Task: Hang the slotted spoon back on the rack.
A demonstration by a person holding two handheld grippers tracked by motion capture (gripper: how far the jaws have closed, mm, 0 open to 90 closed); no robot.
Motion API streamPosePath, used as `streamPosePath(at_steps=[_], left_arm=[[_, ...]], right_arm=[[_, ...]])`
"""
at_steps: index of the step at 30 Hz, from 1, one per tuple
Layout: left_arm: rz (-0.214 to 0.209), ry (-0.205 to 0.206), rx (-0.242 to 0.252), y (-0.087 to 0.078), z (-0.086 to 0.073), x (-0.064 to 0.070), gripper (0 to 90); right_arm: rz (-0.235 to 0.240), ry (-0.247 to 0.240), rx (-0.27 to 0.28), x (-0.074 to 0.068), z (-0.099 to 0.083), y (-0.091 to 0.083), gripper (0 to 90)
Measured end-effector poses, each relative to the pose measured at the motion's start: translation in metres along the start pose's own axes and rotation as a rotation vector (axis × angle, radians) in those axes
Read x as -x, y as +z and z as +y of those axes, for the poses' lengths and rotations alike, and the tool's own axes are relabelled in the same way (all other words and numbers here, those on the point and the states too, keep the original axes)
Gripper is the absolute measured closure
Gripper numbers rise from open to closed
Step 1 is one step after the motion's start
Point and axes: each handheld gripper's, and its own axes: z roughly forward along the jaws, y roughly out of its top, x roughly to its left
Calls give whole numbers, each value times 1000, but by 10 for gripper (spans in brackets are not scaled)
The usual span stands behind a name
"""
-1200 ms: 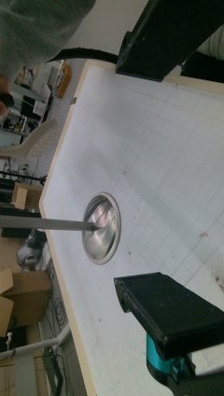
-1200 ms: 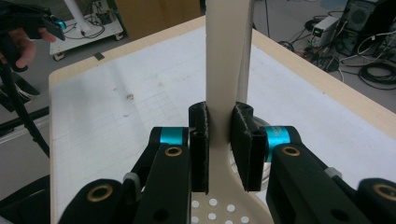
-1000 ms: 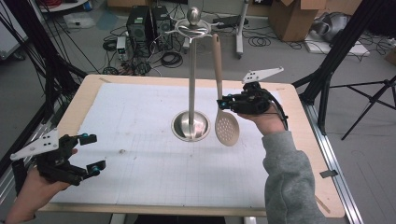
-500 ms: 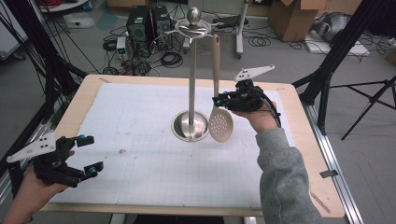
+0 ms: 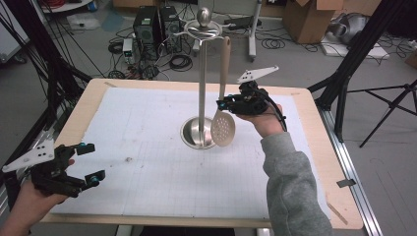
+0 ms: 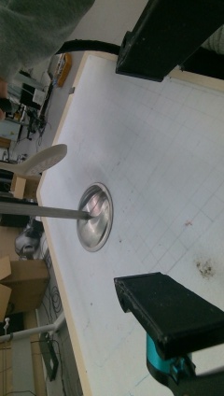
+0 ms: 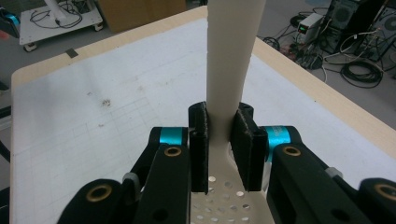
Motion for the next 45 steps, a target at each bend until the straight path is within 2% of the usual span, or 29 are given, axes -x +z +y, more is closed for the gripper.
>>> streamPosePath(at_steps=[12, 13, 15, 19, 24, 29, 33, 36, 41, 45], left_arm=[[0, 1, -4, 0, -1, 0, 18], [6, 1, -5, 0, -1, 0, 18], [44, 19, 2, -2, 0, -1, 18], [71, -1, 27, -8, 1, -3, 17], [64, -5, 25, -7, 1, -3, 18], [67, 6, 31, -5, 2, -2, 18], [68, 2, 30, -5, 1, -3, 18], [68, 4, 28, -3, 1, -3, 18], [55, 10, 21, 4, 2, -3, 18], [49, 5, 30, 6, 5, -4, 18]], right_arm=[[-16, 1, 9, -1, 1, 3, 759], [-16, 2, 12, -1, 1, 3, 756], [-14, 1, 16, -1, 1, 3, 737], [-18, -4, 19, -3, 0, 2, 721], [-35, 4, 37, -4, -2, -2, 639], [-30, 11, 47, -4, -11, -2, 583], [-36, 14, 36, -4, -15, -3, 482], [-33, -2, 49, -5, -20, -3, 423], [-34, 15, 48, -5, -30, -4, 332], [-37, 4, 46, -7, -35, -8, 231]])
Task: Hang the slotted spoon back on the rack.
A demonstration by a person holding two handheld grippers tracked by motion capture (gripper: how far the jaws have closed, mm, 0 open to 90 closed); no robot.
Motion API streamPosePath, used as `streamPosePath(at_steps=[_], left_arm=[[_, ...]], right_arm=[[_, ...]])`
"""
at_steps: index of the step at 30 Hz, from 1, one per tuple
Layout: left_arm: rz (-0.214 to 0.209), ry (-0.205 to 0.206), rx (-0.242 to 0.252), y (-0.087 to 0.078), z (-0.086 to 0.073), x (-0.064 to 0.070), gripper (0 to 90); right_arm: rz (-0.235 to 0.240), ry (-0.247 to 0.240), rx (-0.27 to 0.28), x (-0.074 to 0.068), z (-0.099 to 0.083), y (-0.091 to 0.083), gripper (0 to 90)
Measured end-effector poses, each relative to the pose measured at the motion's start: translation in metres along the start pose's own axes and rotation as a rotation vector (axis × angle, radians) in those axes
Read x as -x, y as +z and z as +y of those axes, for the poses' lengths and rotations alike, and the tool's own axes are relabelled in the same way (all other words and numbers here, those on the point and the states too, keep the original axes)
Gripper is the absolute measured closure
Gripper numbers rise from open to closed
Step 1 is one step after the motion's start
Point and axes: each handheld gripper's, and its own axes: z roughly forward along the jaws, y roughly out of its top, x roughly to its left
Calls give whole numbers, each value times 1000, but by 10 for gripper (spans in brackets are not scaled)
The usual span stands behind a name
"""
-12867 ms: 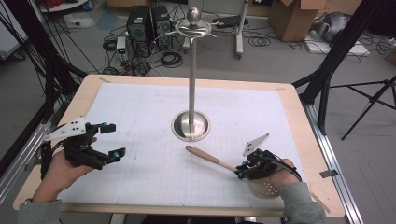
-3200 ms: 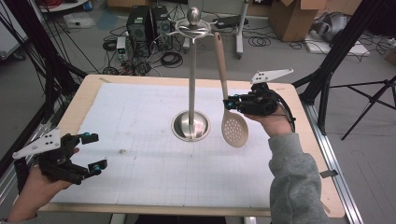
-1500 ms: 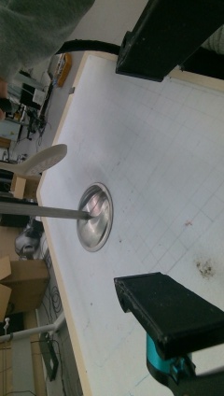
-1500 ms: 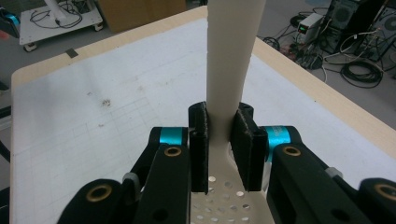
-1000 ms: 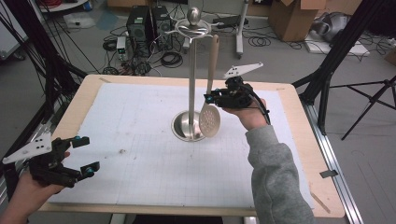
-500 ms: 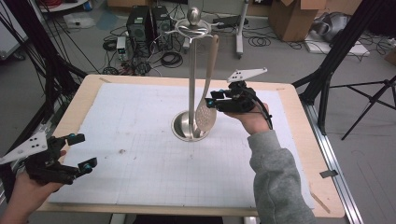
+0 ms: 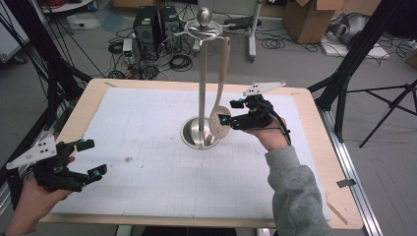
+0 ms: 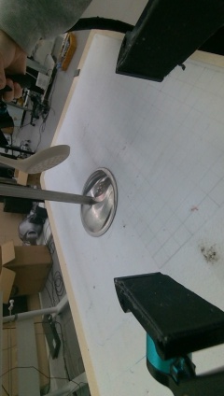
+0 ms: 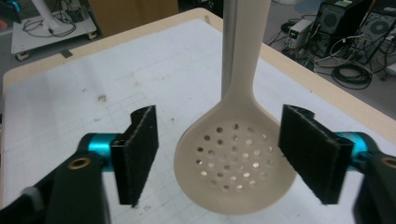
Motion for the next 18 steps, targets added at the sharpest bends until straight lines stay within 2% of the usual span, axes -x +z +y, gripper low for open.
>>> streamPosePath(at_steps=[3, 13, 18], left_arm=[[-6, -8, 4, 0, 0, -2, 18], [-27, -18, -16, 10, -5, -2, 18], [-23, -21, -6, 10, -5, -4, 18]], right_arm=[[2, 5, -4, 0, -5, -2, 152], [-14, 13, 3, -4, -19, -10, 134], [-2, 13, 9, -6, -23, -11, 128]])
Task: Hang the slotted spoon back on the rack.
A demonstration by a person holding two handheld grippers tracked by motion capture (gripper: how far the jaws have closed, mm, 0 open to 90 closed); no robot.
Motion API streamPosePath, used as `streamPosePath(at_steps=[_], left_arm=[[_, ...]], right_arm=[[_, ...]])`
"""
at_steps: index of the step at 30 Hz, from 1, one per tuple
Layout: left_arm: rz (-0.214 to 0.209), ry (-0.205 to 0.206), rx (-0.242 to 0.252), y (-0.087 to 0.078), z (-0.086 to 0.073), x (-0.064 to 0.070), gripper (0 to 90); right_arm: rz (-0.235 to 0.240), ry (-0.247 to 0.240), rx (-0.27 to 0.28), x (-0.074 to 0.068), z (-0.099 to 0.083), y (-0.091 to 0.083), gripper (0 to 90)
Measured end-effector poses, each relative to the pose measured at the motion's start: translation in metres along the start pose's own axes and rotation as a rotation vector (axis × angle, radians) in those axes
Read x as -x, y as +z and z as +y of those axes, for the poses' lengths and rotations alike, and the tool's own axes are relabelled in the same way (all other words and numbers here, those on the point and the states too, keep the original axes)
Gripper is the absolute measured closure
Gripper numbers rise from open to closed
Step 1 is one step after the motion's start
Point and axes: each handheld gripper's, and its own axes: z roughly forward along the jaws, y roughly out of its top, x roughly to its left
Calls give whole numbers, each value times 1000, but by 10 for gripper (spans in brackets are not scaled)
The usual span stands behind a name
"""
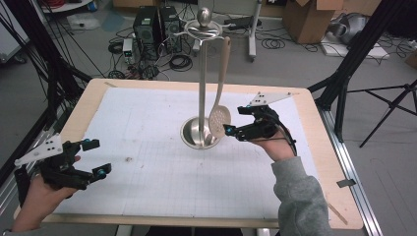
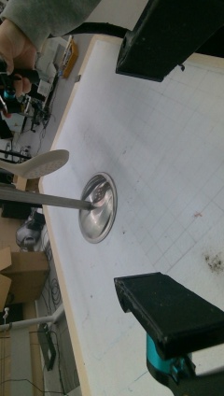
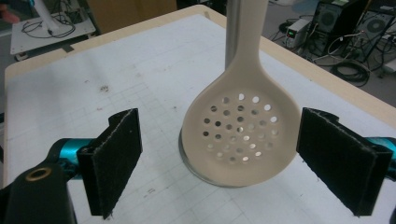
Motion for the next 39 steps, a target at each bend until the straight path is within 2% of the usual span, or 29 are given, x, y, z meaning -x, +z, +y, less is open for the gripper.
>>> streamPosePath(at_steps=[4, 8, 12, 15, 19, 29, 39], left_arm=[[-3, 3, 5, 0, 1, 0, 18], [-9, 9, 9, -1, 2, 1, 18], [-16, 7, 20, 0, 4, 1, 18], [-19, 6, 20, 1, 3, 0, 18], [-16, 0, 6, 3, 0, -3, 18], [-23, 15, 11, 9, 0, -1, 18], [-12, 21, 17, 12, -2, -2, 18]], right_arm=[[0, -11, -1, -1, -5, -1, 112], [-14, 9, 14, -5, -13, -4, 112], [-4, 26, 31, -9, -25, -6, 112], [-19, 30, 12, -7, -32, -8, 112], [-33, 22, 26, -4, -37, -16, 111], [-78, 63, 22, 8, -58, -37, 103], [-85, 92, -8, 13, -66, -41, 103]])
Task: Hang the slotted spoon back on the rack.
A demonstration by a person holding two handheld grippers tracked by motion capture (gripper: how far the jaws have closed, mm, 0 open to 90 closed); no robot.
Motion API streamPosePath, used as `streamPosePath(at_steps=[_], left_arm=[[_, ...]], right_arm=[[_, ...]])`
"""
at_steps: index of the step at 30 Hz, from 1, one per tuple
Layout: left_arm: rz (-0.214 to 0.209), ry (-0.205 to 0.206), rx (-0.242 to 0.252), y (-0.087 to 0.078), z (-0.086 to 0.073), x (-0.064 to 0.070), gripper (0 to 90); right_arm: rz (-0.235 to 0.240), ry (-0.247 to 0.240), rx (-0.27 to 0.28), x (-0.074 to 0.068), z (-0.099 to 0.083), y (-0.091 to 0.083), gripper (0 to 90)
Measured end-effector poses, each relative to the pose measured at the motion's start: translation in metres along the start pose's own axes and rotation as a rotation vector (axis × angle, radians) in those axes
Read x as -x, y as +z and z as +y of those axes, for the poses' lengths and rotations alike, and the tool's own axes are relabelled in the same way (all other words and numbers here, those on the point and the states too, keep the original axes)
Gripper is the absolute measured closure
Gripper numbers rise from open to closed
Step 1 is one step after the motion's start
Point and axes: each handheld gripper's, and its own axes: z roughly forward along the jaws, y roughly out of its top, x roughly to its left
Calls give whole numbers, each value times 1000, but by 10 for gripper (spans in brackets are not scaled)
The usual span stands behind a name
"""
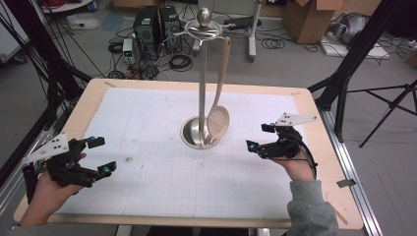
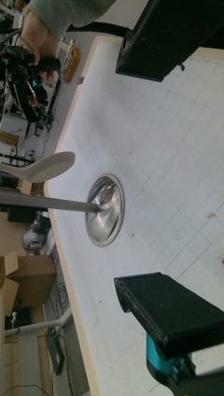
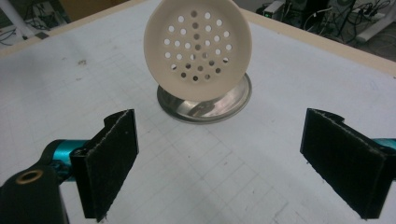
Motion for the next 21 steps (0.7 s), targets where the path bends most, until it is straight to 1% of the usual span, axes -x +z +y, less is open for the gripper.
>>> streamPosePath(at_steps=[3, 9, 11, 14, 15, 17, 20, 21], left_arm=[[-1, -3, 2, 1, 0, 0, 18], [4, 3, 3, 3, -1, 0, 17], [9, 5, 6, 4, -1, 0, 18], [24, 10, 11, 5, -1, 0, 18], [28, 11, 13, 5, -2, 0, 18], [36, 9, 18, 6, -2, 0, 18], [46, 8, 22, 8, -4, -1, 18], [47, 7, 22, 8, -5, -2, 18]], right_arm=[[-3, -1, -1, 1, -2, -2, 103], [9, -6, 23, 4, -8, -9, 97], [25, -6, 33, 5, -11, -10, 97], [32, 8, 63, 5, -16, -13, 97], [36, 12, 64, 5, -18, -14, 97], [31, 4, 71, 4, -22, -16, 97], [28, 6, 85, 1, -29, -19, 97], [27, -2, 94, 0, -31, -20, 97]])
